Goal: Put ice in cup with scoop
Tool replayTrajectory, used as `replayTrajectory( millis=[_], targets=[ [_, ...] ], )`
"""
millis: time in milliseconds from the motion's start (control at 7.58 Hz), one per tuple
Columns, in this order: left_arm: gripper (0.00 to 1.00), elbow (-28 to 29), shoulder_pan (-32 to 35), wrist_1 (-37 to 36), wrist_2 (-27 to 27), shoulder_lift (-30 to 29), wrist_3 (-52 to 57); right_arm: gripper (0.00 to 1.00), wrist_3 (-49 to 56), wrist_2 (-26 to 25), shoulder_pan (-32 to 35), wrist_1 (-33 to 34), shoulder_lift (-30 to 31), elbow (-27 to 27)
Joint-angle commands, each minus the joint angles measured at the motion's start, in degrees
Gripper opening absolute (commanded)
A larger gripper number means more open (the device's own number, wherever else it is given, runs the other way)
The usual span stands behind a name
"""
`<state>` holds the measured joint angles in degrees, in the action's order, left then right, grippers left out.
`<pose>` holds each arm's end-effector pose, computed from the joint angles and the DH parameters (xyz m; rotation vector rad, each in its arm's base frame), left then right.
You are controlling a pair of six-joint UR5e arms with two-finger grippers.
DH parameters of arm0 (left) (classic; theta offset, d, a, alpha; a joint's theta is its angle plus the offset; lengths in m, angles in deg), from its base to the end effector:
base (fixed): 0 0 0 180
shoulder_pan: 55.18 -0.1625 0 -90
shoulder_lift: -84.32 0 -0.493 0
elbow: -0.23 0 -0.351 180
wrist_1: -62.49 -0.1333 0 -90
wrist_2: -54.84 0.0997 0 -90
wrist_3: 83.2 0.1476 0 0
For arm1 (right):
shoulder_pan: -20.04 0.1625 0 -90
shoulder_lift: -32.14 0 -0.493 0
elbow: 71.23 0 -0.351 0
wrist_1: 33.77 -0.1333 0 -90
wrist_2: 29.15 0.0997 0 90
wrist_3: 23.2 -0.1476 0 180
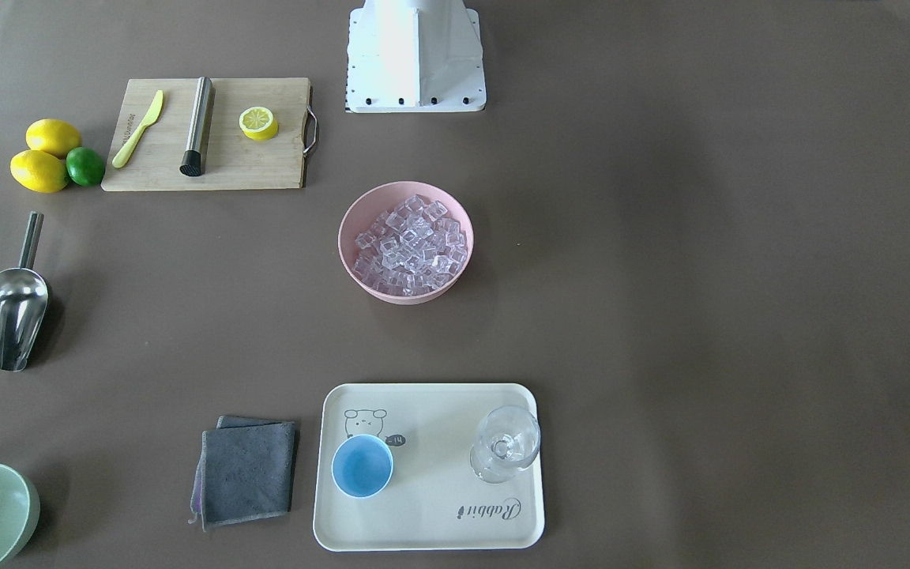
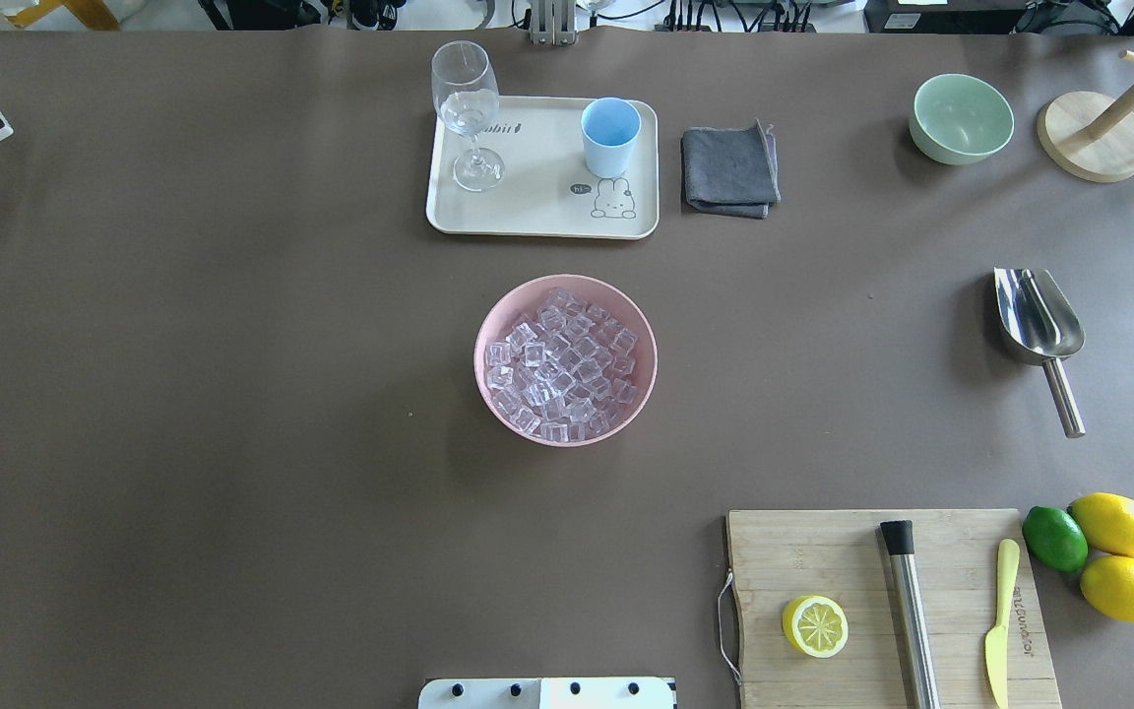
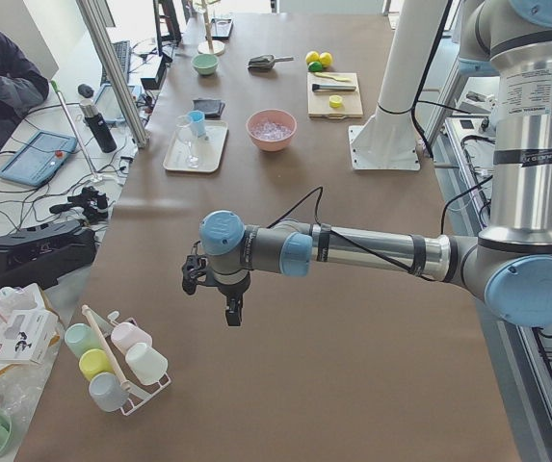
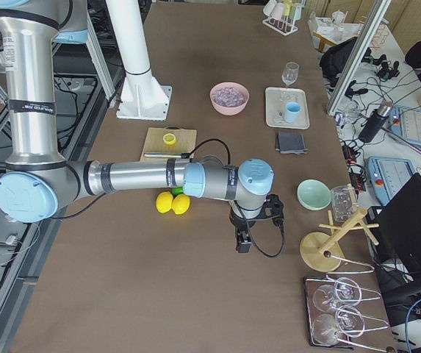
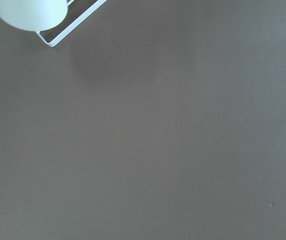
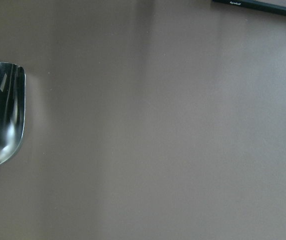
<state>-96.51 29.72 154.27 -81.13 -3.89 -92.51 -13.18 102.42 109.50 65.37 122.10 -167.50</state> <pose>0.0125 -0.4460 0.7152 0.0097 0.8089 -0.0223 0.0312 -0.4437 0.7321 0.0129 -0.7276 -0.1582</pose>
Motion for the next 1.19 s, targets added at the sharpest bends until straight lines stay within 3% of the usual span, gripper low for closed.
replayTrajectory(
  millis=[0, 396, 528, 660, 792, 1056],
  targets=[
    [0.98, -4.8, -5.1, 0.1, -0.1, -0.6, -0.1, 1.0, 0.1, 0.1, 1.7, 0.0, 0.6, -0.4],
    [0.98, -5.5, -12.4, 0.3, -0.2, -5.7, 0.1, 1.0, -1.3, -0.1, 1.6, -7.4, 1.6, 0.2],
    [0.98, -6.0, -14.8, 1.9, -0.1, -7.4, 0.5, 1.0, -7.1, 0.6, -0.2, -7.7, 1.5, -0.1],
    [0.98, -6.2, -18.3, 10.4, -0.1, -7.8, -0.1, 1.0, -10.9, 2.4, -3.2, -7.7, 1.5, -0.8],
    [0.98, -6.6, -21.3, 14.3, -0.2, -8.1, -0.2, 1.0, -16.6, 5.7, -6.3, -7.7, 1.1, -1.3],
    [0.98, -7.8, -29.6, 14.0, 0.3, -14.9, -0.2, 1.0, -30.2, 5.7, -13.8, -7.8, -0.6, -4.8]
  ],
)
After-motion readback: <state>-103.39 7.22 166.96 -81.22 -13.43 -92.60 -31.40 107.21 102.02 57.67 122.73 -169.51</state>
